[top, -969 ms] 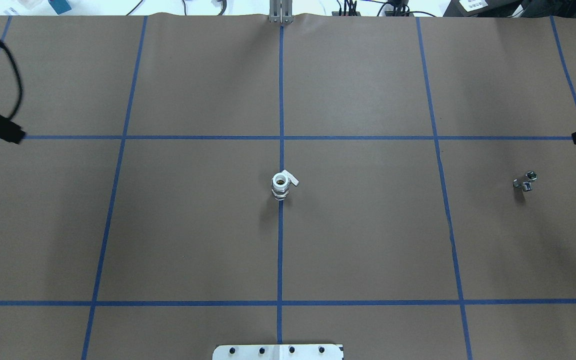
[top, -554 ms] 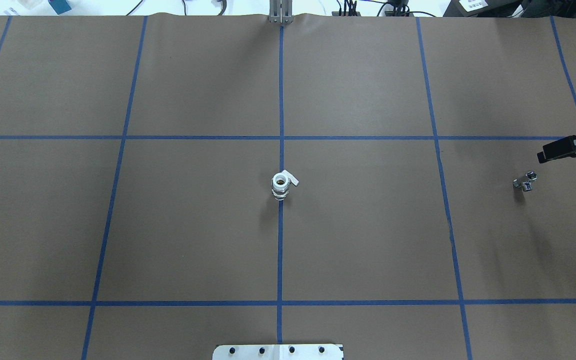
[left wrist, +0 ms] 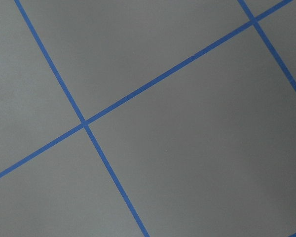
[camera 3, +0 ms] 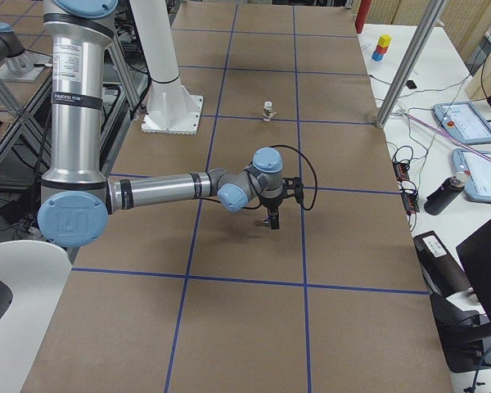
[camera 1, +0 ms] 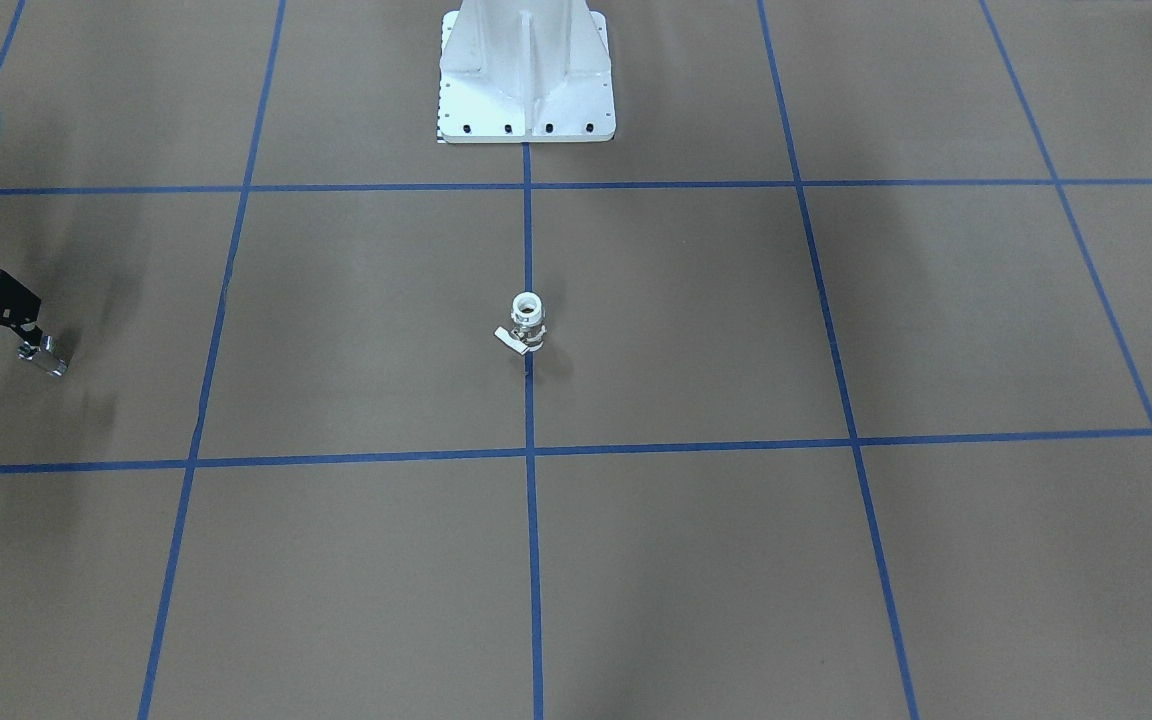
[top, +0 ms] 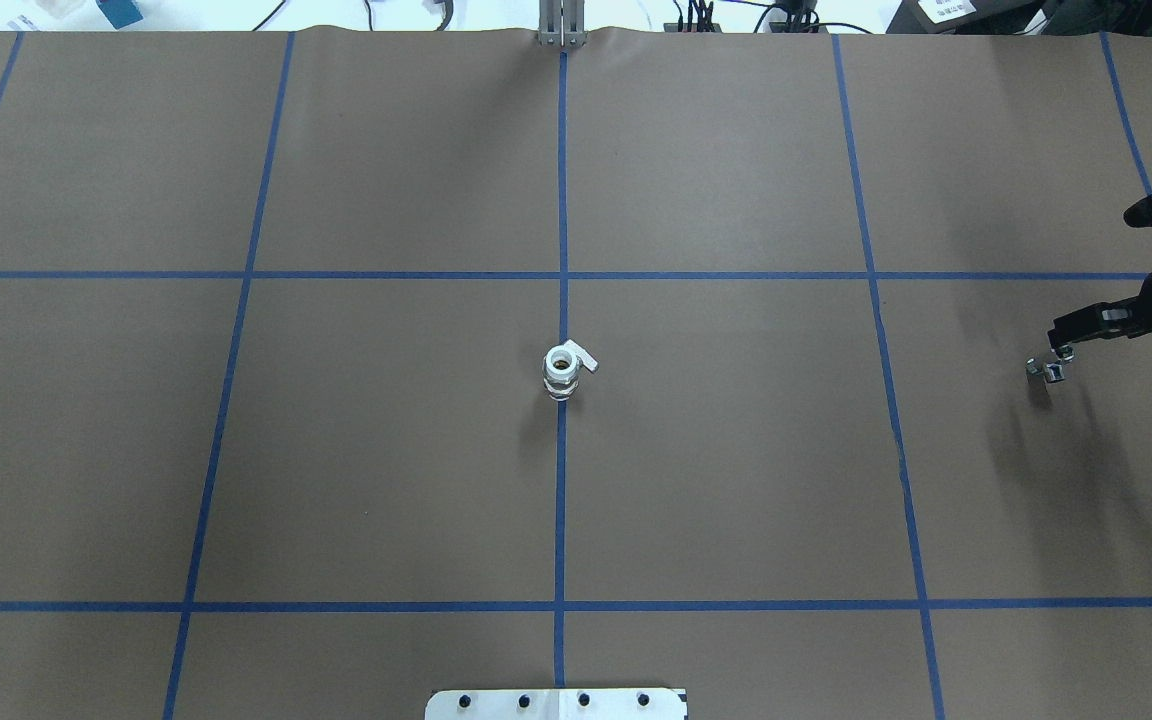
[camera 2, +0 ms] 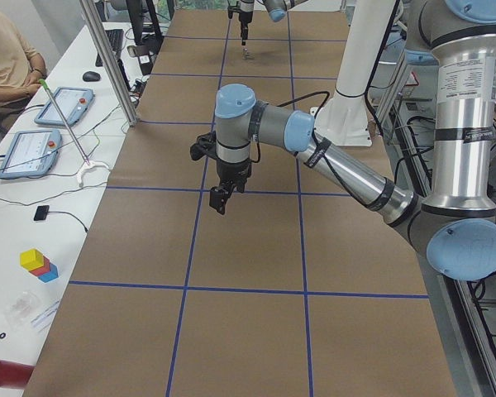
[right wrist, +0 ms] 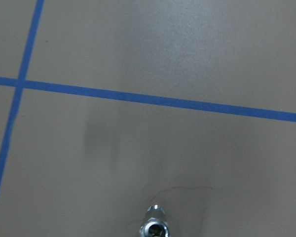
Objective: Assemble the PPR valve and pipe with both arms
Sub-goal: 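Lower the right gripper onto the chrome fitting and close on it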
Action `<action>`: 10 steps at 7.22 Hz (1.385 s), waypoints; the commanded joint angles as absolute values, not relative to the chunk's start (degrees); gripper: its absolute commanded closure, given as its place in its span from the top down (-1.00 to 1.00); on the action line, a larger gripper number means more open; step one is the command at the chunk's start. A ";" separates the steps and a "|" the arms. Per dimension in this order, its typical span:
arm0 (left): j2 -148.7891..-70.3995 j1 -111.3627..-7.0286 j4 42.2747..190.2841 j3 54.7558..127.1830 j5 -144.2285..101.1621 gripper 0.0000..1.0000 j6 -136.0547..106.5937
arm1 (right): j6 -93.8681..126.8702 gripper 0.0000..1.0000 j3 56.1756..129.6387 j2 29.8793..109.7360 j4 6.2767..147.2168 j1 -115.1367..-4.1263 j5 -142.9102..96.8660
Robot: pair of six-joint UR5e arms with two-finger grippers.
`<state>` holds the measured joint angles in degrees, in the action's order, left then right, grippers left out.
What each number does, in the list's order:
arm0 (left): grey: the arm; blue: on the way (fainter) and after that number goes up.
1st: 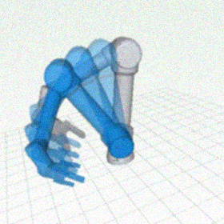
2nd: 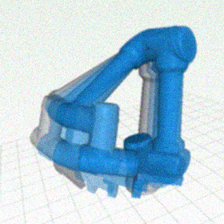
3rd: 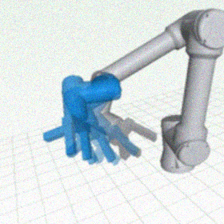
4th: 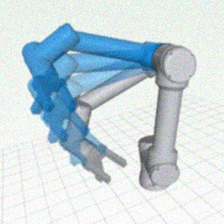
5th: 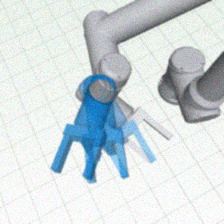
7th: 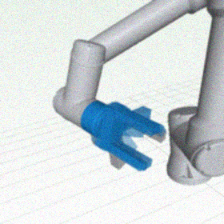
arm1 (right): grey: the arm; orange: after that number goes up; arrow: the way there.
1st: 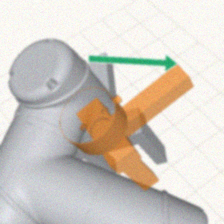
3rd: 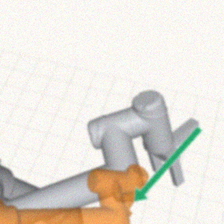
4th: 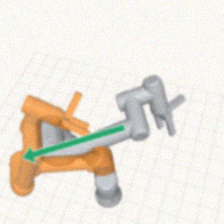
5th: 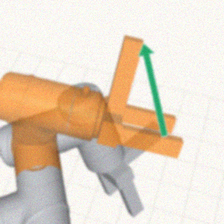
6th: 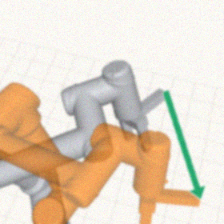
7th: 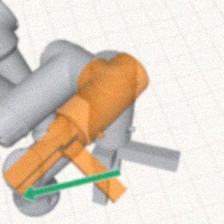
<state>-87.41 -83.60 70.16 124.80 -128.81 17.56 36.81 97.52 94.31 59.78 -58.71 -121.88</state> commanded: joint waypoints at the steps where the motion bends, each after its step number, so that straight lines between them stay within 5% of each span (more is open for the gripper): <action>1: -87.36 -83.67 71.27 124.81 -128.85 0.99 17.58 | 37.88 0.97 95.80 93.87 59.50 -55.30 -120.68; 2: -87.36 -83.67 72.24 124.72 -128.85 0.99 17.58 | 37.88 0.92 95.45 93.87 59.50 -54.50 -120.15; 4: -87.10 -83.67 72.33 124.80 -128.85 0.99 17.58 | 37.88 0.15 94.05 92.65 59.50 -54.32 -119.97; 10: -87.10 -83.67 72.33 124.45 -128.85 0.99 17.58 | 37.53 0.17 92.81 90.88 59.41 -54.58 -120.15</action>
